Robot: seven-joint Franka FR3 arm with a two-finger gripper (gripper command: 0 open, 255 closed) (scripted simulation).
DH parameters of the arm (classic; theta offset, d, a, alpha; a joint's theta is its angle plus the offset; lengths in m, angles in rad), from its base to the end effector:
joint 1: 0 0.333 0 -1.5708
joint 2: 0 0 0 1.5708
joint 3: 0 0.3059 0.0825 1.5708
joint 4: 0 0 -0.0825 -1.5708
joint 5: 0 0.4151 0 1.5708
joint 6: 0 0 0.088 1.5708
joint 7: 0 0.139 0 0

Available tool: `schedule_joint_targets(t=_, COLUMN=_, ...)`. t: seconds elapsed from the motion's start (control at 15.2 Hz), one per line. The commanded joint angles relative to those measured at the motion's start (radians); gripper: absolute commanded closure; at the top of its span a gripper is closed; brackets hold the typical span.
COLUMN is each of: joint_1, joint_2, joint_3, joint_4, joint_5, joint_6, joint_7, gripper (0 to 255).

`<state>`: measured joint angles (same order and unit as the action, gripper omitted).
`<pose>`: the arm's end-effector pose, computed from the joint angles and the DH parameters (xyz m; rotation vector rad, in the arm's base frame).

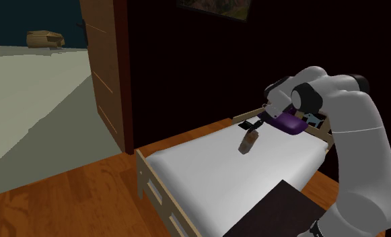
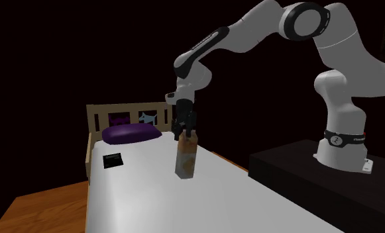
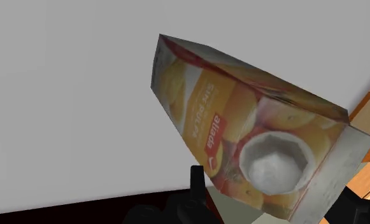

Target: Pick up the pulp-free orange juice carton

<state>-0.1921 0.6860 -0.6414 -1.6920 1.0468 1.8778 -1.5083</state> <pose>0.5315 -0.4083 0.1907 -2.6228 -0.2903 -0.5097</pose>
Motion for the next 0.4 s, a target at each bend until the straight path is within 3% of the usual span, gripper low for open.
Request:
schedule_joint_targets(t=0.0, joint_1=0.005, joint_2=-0.018, joint_3=-0.008, joint_4=0.0, joint_5=-0.012, joint_6=-0.011, joint_7=0.013, gripper=255)
schedule_joint_targets(t=0.33, joint_1=0.012, joint_2=-0.044, joint_3=-0.02, joint_4=0.002, joint_5=-0.031, joint_6=-0.028, joint_7=0.033, gripper=255)
